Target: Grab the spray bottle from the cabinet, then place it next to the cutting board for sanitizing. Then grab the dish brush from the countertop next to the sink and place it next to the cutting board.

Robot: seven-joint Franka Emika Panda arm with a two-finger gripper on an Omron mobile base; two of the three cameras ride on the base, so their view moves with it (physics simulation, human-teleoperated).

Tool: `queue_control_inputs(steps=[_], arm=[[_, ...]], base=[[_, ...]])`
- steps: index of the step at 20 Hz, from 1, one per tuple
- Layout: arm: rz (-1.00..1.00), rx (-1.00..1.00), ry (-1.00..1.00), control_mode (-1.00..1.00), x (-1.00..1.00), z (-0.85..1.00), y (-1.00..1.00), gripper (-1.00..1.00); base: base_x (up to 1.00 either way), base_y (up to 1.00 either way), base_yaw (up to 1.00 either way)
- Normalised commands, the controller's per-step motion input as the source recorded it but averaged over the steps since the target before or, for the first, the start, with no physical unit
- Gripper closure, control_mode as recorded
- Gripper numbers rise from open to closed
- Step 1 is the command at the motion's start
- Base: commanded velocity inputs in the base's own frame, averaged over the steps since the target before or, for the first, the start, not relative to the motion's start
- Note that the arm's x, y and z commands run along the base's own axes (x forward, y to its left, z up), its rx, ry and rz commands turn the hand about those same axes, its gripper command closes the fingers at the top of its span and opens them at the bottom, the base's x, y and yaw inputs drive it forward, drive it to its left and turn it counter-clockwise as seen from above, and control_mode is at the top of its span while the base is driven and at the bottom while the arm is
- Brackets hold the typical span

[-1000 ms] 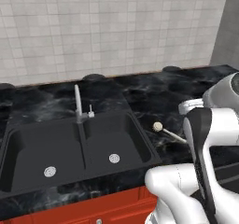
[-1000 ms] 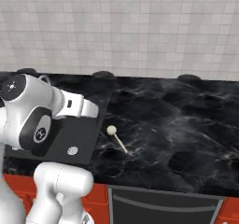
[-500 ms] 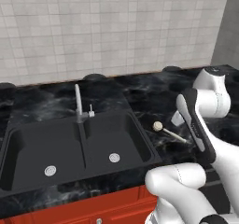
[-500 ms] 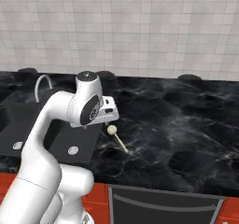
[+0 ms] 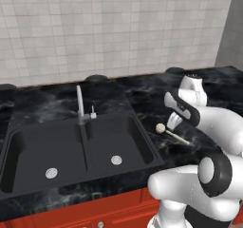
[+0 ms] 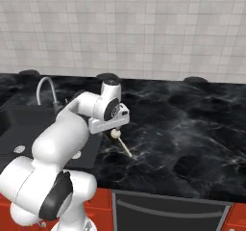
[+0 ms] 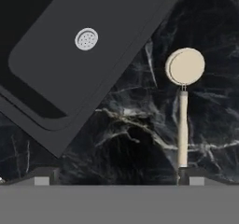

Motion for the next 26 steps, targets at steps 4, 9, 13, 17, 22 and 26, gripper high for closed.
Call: queue_control_inputs(steps=[4,9,13,17,22,26], arm=[[0.02,-0.01,0.00,-1.00,0.66,-0.39,-0.06,-1.00],[0.00,-0.04,0.00,-1.00,0.39,-0.42,-0.06,-1.00],[0.00,-0.03,0.00,-1.00,0.06,-0.41,-0.19,-1.00],[0.00,-0.01,0.04,-1.00,0.00,-0.38,-0.08,-1.00],[0.00,0.00,0.08,-1.00,0.00,-0.38,0.00,-1.00],[0.00,0.00,0.08,-1.00,0.11,-0.20,0.00,-1.00]], base=[[0.00,0.00,0.00],[0.00,0.00,0.00],[0.00,0.00,0.00],[0.00,0.00,0.00],[0.00,0.00,0.00],[0.00,0.00,0.00]])
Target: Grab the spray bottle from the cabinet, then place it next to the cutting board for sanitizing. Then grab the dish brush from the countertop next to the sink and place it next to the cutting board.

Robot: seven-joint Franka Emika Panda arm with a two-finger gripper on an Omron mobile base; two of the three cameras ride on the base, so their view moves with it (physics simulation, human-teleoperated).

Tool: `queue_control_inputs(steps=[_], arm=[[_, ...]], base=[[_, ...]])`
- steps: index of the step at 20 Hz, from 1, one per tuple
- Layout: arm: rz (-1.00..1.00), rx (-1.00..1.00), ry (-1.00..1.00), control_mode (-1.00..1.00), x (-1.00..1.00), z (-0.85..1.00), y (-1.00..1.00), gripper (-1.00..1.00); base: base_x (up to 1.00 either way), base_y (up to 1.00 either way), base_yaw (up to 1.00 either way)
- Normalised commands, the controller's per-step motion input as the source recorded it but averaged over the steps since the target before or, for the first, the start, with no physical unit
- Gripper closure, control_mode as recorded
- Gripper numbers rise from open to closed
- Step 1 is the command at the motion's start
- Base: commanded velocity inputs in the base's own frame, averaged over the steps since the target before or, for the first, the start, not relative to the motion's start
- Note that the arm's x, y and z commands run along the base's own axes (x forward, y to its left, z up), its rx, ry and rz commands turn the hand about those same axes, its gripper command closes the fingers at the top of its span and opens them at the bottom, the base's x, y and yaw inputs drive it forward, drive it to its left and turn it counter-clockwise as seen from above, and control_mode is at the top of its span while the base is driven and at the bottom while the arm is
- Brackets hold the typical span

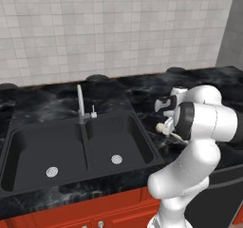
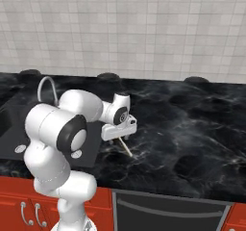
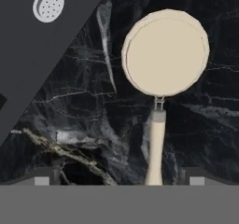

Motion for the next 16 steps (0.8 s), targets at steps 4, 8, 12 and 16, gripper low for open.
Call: queue_control_inputs(steps=[4,8,12,16], arm=[[0.00,0.00,0.07,-1.00,0.18,-0.16,-0.08,-1.00],[0.00,0.00,0.04,-1.00,0.15,-0.19,-0.10,-1.00],[0.00,0.00,0.03,-1.00,0.12,-0.24,-0.12,-1.00],[0.00,0.00,0.04,-1.00,0.13,-0.29,-0.02,-1.00]], base=[[0.00,0.00,0.00],[0.00,0.00,0.00],[0.00,0.00,0.00],[0.00,0.00,0.00]])
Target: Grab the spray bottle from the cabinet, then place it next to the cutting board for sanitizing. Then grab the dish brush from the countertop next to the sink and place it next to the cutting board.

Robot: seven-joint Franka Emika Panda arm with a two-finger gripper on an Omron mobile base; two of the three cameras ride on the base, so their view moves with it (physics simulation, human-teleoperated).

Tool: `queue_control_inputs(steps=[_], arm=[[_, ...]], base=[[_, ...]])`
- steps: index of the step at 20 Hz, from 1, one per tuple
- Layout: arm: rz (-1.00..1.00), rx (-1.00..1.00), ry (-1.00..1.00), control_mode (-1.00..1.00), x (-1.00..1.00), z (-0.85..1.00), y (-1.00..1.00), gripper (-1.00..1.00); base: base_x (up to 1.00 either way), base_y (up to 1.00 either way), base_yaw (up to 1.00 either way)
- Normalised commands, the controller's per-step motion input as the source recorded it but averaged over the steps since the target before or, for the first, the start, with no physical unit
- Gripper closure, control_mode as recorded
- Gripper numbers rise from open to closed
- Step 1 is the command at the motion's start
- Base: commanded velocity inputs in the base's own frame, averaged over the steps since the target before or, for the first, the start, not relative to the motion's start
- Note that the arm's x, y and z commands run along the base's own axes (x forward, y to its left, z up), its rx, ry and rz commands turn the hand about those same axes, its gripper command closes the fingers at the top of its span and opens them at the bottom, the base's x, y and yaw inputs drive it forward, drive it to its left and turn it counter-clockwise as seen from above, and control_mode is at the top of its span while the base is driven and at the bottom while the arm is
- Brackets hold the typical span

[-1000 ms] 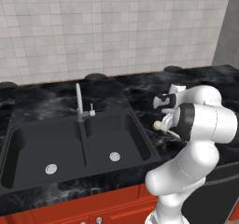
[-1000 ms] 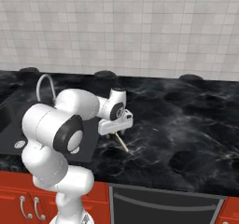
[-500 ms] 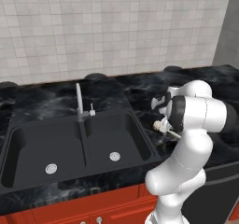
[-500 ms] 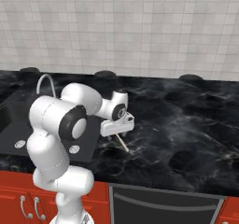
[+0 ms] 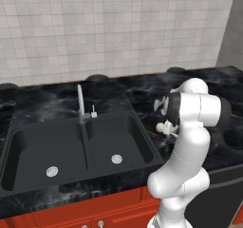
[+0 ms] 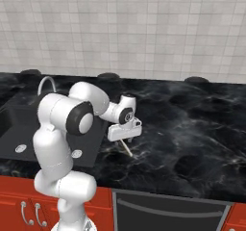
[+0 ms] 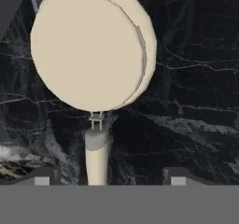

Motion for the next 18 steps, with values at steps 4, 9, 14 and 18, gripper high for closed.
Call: queue_control_inputs(steps=[4,9,14,18], arm=[[0.00,0.00,0.03,-1.00,0.13,-0.30,-0.01,1.00],[0.00,0.00,0.02,-1.00,0.06,-0.30,0.00,1.00],[0.00,-0.01,0.00,-1.00,0.00,-0.26,0.00,1.00],[0.00,0.00,-0.01,-1.00,-0.32,0.00,0.13,1.00]], base=[[0.00,0.00,0.00],[0.00,0.00,0.00],[0.00,0.00,0.00],[0.00,0.00,0.00]])
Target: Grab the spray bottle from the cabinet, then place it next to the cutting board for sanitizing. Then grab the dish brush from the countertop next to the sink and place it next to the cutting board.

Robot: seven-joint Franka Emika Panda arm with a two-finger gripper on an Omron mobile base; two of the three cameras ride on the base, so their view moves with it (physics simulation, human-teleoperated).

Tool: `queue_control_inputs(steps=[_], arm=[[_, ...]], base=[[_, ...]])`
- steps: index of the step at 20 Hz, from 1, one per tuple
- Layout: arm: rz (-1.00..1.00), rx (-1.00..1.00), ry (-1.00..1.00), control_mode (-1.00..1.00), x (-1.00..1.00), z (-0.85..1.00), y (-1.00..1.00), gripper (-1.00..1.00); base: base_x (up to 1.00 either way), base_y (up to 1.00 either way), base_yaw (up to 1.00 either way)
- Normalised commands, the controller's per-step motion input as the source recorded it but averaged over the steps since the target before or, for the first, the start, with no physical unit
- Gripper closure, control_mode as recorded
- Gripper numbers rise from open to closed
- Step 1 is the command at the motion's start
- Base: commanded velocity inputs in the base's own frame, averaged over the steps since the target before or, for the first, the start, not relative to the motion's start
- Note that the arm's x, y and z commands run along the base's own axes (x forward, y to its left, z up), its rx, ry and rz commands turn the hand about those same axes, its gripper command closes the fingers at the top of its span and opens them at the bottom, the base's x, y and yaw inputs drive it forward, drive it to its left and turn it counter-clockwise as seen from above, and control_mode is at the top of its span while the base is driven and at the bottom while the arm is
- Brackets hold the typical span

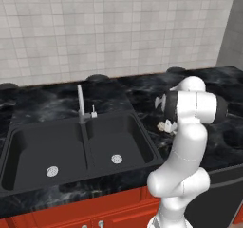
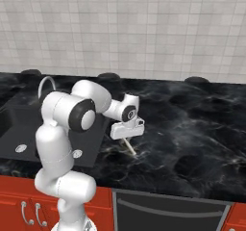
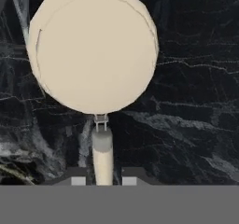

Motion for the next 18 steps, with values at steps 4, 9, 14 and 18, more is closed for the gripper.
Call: queue_control_inputs(steps=[4,9,14,18], arm=[[0.00,0.00,0.00,-1.00,-0.51,0.08,0.21,1.00],[0.00,0.00,-0.04,-1.00,-0.59,0.42,0.20,1.00],[0.00,-0.03,-0.39,-1.00,-0.54,0.89,0.04,1.00],[0.00,0.06,-0.37,-1.00,-0.52,1.00,0.00,1.00]], base=[[0.00,0.00,0.00],[0.00,0.00,0.00],[0.00,0.00,0.00],[0.00,0.00,0.00]])
